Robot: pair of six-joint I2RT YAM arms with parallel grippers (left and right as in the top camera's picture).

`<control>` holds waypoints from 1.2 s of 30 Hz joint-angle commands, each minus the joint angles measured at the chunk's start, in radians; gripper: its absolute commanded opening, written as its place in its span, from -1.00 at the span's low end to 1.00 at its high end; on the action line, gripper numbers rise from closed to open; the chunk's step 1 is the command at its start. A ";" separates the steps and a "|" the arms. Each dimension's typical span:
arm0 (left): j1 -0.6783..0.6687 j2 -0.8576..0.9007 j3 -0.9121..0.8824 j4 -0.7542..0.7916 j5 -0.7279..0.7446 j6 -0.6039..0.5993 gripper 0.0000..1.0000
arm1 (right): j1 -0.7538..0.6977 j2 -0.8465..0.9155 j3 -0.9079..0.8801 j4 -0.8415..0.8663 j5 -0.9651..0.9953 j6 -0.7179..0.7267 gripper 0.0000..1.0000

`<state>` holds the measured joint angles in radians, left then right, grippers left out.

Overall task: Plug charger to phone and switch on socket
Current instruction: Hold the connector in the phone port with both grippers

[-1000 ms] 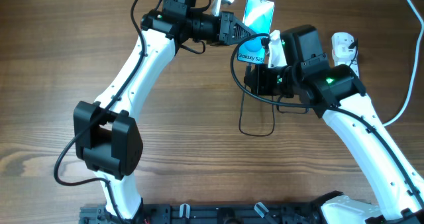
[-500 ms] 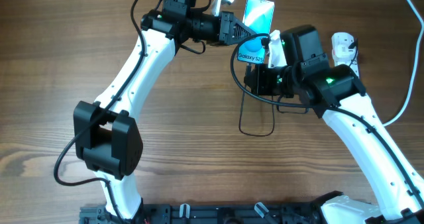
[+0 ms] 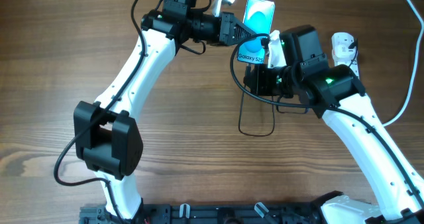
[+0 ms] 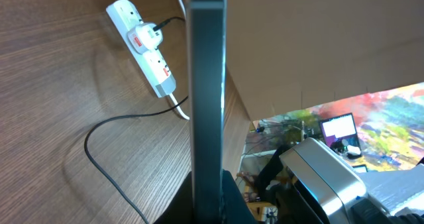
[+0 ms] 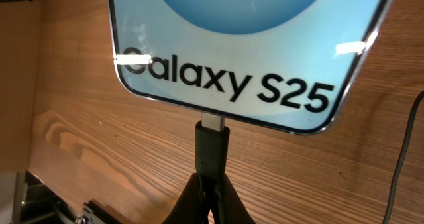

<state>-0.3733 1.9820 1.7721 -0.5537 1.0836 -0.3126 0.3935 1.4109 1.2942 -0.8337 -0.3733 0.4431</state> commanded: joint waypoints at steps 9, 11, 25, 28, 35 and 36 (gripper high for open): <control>-0.023 -0.024 0.008 -0.008 0.022 0.048 -0.92 | 0.002 0.006 0.017 0.013 0.025 0.005 -0.92; -0.023 -0.024 0.008 -0.007 0.022 0.048 -0.92 | 0.002 0.006 0.017 0.005 0.045 0.006 -0.91; -0.008 -0.024 0.008 -0.004 0.022 0.044 -0.92 | 0.002 0.006 0.017 -0.006 0.074 0.021 -0.91; -0.008 -0.024 0.008 -0.004 0.022 0.044 -0.92 | 0.002 0.006 0.017 -0.005 0.074 0.021 -0.92; -0.008 -0.024 0.008 -0.004 0.023 0.035 -0.92 | 0.002 0.006 0.017 -0.006 0.074 0.021 -0.91; -0.008 -0.024 0.008 -0.005 0.026 0.035 -0.92 | 0.002 0.006 0.017 -0.005 0.074 0.023 -0.91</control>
<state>-0.3843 1.9820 1.7721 -0.5564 1.0698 -0.2897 0.3969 1.4109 1.2942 -0.8513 -0.3450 0.4496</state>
